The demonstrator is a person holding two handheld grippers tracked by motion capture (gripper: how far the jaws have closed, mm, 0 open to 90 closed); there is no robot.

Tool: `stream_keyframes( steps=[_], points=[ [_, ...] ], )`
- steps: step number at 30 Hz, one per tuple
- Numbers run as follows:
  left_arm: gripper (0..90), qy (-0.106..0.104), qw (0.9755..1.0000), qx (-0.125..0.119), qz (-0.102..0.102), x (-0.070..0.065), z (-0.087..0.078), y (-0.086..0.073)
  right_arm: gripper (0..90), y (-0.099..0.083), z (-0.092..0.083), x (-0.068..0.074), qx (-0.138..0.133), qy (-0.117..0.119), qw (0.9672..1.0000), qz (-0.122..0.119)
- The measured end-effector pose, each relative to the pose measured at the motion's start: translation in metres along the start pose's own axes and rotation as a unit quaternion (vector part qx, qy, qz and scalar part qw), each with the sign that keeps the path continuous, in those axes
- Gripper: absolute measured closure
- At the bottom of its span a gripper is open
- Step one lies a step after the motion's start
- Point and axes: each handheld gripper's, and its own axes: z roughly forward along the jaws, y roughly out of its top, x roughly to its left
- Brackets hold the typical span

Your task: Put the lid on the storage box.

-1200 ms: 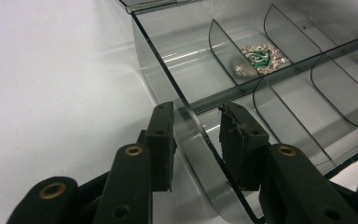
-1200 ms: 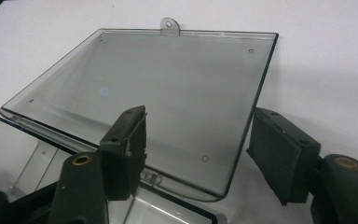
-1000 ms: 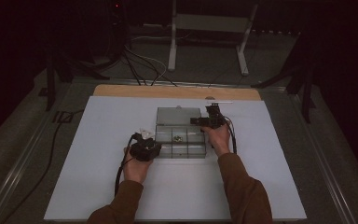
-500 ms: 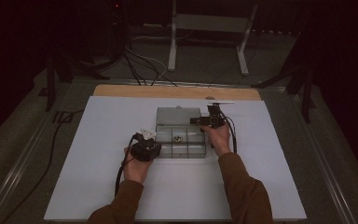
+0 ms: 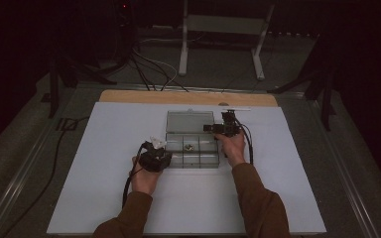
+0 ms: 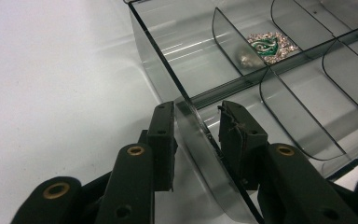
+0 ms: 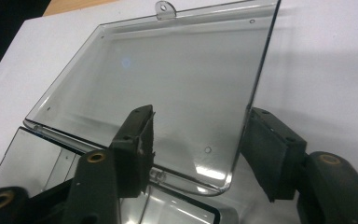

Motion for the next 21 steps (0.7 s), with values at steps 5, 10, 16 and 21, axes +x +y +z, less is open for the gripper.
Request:
stream_keyframes(
  steps=[5,10,16,21],
  points=[
    [69.0,0.000,1.0000,0.000,0.002,0.000,0.000,0.000,50.3,0.000,-0.004,0.000,-0.014,-0.003,0.9998,-0.013],
    [69.2,0.001,1.0000,0.001,0.002,0.000,0.000,0.000,56.6,0.000,-0.009,0.000,-0.028,-0.004,0.9993,-0.023],
    [69.6,0.002,1.0000,0.001,0.004,0.000,0.000,0.000,60.9,-0.002,-0.014,-0.002,-0.043,0.006,0.9985,-0.033],
    [69.8,0.006,1.0000,0.001,0.007,-0.002,0.000,0.000,64.8,-0.003,-0.018,-0.004,-0.050,0.006,0.9976,-0.048]
  ],
)
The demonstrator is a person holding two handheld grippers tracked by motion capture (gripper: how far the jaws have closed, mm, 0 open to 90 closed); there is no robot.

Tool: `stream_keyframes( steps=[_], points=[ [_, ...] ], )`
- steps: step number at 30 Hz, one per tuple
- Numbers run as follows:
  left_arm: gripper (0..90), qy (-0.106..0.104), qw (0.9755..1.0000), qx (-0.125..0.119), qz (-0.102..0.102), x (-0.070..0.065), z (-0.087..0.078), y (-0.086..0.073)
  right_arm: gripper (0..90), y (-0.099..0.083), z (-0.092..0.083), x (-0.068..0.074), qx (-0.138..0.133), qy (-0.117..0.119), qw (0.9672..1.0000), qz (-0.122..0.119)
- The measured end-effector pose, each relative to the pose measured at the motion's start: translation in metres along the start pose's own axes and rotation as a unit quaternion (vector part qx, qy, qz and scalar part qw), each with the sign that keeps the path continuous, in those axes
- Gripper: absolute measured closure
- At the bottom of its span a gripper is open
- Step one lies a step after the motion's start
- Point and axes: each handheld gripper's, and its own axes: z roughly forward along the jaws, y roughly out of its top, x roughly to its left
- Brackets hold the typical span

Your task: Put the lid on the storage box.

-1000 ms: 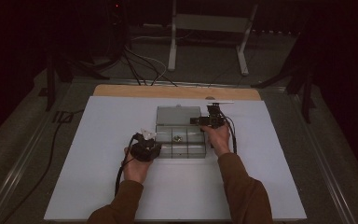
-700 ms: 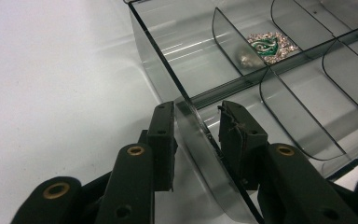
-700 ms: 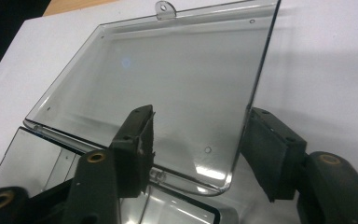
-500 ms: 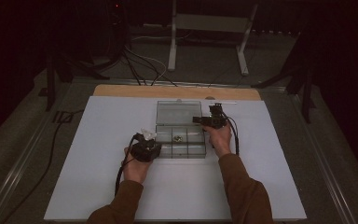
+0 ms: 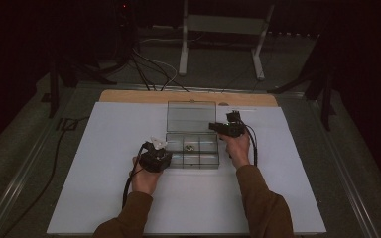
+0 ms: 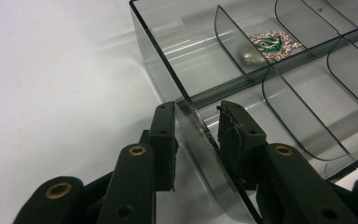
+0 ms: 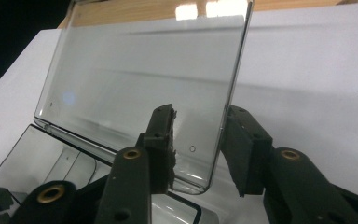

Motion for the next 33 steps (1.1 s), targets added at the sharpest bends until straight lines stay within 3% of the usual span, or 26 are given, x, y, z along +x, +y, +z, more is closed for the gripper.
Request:
stream_keyframes(
  steps=[8,14,24,33],
  points=[
    [70.4,0.005,1.0000,0.001,0.003,-0.001,0.000,0.000,71.2,-0.001,-0.009,0.000,-0.011,0.001,0.9990,-0.044],
    [70.7,0.008,1.0000,0.001,0.003,-0.002,0.000,0.000,74.5,-0.001,-0.014,0.006,-0.014,-0.016,0.9959,-0.088],
    [70.7,0.008,1.0000,0.001,0.003,-0.002,0.000,0.000,77.9,-0.004,-0.021,0.017,-0.018,-0.053,0.9847,-0.165],
    [70.8,0.008,1.0000,0.000,0.003,-0.002,0.000,0.000,78.6,-0.007,-0.025,0.023,-0.020,-0.070,0.9785,-0.193]
  ],
)
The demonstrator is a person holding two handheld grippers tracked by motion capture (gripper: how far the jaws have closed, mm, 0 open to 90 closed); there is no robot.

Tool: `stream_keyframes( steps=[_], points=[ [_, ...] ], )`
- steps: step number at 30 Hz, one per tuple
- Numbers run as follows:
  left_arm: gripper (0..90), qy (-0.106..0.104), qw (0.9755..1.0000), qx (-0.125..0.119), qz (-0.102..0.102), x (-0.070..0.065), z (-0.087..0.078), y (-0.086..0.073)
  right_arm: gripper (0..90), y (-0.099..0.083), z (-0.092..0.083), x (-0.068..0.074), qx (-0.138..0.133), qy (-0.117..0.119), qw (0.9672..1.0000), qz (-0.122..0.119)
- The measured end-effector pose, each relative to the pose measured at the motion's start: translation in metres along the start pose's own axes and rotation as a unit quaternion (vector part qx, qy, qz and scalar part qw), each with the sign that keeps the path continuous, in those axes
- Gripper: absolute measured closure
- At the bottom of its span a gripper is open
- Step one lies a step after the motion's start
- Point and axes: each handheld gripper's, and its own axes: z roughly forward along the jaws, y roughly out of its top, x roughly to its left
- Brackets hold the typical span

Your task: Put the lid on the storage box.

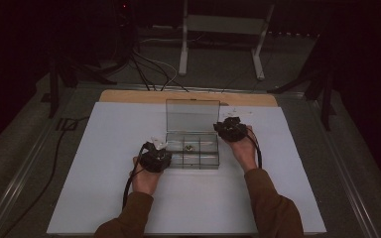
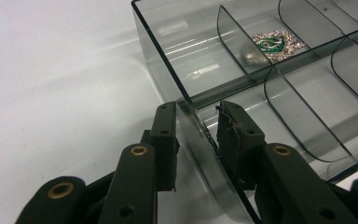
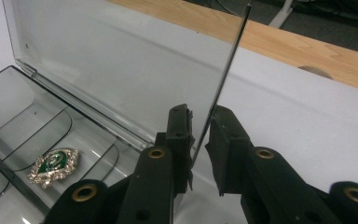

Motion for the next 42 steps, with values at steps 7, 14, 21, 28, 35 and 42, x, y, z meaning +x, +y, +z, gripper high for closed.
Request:
stream_keyframes(
  steps=[7,14,21,28,35,42],
  points=[
    [70.8,-0.001,1.0000,0.000,0.001,0.000,0.000,0.000,79.6,-0.001,-0.006,0.004,0.000,-0.009,0.9995,-0.030],
    [70.6,-0.006,1.0000,-0.001,-0.002,0.001,0.000,0.000,80.5,-0.004,-0.010,0.006,-0.004,-0.009,0.9992,-0.039],
    [69.8,-0.016,0.9998,-0.002,-0.011,0.004,-0.001,-0.001,81.4,-0.006,-0.014,0.008,-0.005,-0.007,0.9989,-0.047],
    [61.3,-0.020,0.9991,-0.020,-0.032,0.007,-0.005,0.001,81.8,-0.008,-0.016,0.006,-0.009,0.004,0.9992,-0.038],
    [62.9,-0.015,0.9969,-0.067,-0.038,0.013,-0.022,0.013,83.5,-0.010,-0.020,0.007,-0.010,0.004,0.9988,-0.048],
    [71.6,0.005,0.9932,-0.113,-0.024,0.014,-0.041,0.044,84.6,-0.012,-0.022,0.006,-0.013,0.006,0.9989,-0.046]
  ],
)
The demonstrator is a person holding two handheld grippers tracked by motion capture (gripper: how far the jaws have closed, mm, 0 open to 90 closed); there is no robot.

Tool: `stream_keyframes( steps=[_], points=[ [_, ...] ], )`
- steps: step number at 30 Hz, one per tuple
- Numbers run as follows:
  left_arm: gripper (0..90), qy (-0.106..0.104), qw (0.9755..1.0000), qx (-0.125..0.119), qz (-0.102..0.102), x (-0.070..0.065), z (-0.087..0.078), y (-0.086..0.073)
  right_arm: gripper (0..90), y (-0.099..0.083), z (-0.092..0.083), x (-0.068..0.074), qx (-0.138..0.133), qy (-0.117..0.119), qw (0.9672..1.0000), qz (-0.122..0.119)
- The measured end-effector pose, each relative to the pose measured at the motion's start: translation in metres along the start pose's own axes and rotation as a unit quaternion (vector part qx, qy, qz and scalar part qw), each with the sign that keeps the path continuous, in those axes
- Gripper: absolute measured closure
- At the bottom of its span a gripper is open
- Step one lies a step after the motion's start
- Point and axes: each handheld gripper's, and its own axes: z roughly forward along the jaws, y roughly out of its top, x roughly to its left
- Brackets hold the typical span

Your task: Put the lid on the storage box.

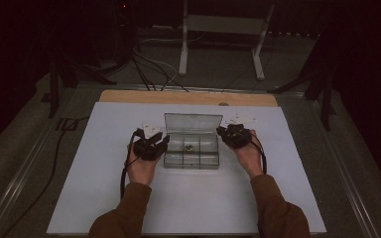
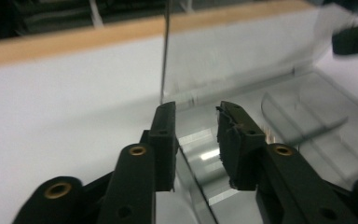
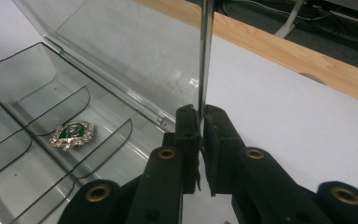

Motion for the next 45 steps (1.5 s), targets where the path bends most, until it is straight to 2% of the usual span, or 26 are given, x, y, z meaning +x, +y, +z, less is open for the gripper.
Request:
stream_keyframes(
  steps=[2,3,4,5,10,14,19,22,25,29,32,37,39,41,45],
  points=[
    [76.8,-0.001,0.9998,-0.020,0.001,0.000,-0.003,0.010,84.6,0.000,0.000,0.000,0.000,0.001,1.0000,0.000],
    [81.8,-0.001,0.9998,-0.020,0.001,0.000,-0.003,0.010,84.6,0.000,0.000,0.000,0.000,0.001,1.0000,0.000],
    [81.8,0.000,0.9994,-0.035,-0.005,0.001,-0.006,0.019,84.5,-0.001,-0.001,0.000,-0.001,0.001,1.0000,0.001],
    [90.0,0.001,0.9992,-0.040,-0.009,0.001,-0.006,0.023,84.5,-0.001,-0.001,0.000,-0.002,0.002,1.0000,0.002],
    [90.0,-0.002,0.9993,-0.036,-0.008,0.001,-0.003,0.033,84.5,-0.001,-0.002,0.001,0.000,0.003,1.0000,0.002],
    [90.0,-0.003,0.9993,-0.033,-0.013,0.001,-0.001,0.034,84.8,-0.002,-0.003,0.000,-0.003,0.005,1.0000,0.003],
    [90.0,-0.005,0.9993,-0.035,-0.010,-0.002,-0.004,0.034,83.5,-0.003,-0.005,0.000,0.000,0.009,1.0000,0.001],
    [90.0,-0.007,0.9993,-0.036,-0.009,-0.003,-0.006,0.034,73.1,-0.004,-0.006,0.001,-0.002,0.016,0.9999,0.003],
    [90.0,-0.013,0.9992,-0.036,-0.012,-0.004,-0.007,0.034,57.2,-0.004,-0.008,0.004,-0.011,0.023,0.9997,0.007],
    [90.0,-0.018,0.9992,-0.034,-0.011,-0.006,-0.008,0.032,36.3,-0.004,-0.011,0.004,-0.025,0.031,0.9984,0.039],
    [90.0,-0.030,0.9991,-0.028,-0.010,-0.008,-0.008,0.029,26.3,-0.005,-0.012,0.006,-0.024,0.028,0.9984,0.044],
    [90.0,-0.037,0.9992,-0.019,-0.003,-0.009,-0.007,0.024,15.0,-0.008,-0.020,0.005,-0.024,0.018,0.9985,0.046],
    [90.0,-0.037,0.9991,-0.018,-0.004,-0.010,-0.007,0.023,14.6,-0.008,-0.022,0.005,-0.027,0.018,0.9982,0.049],
    [90.0,-0.043,0.9990,-0.015,-0.006,-0.011,-0.007,0.019,11.3,-0.011,-0.032,0.007,-0.044,0.019,0.9966,0.067],
    [90.0,-0.046,0.9989,-0.009,-0.006,-0.011,-0.008,0.015,7.8,-0.015,-0.038,0.012,-0.041,0.020,0.9972,0.060]
  ],
)
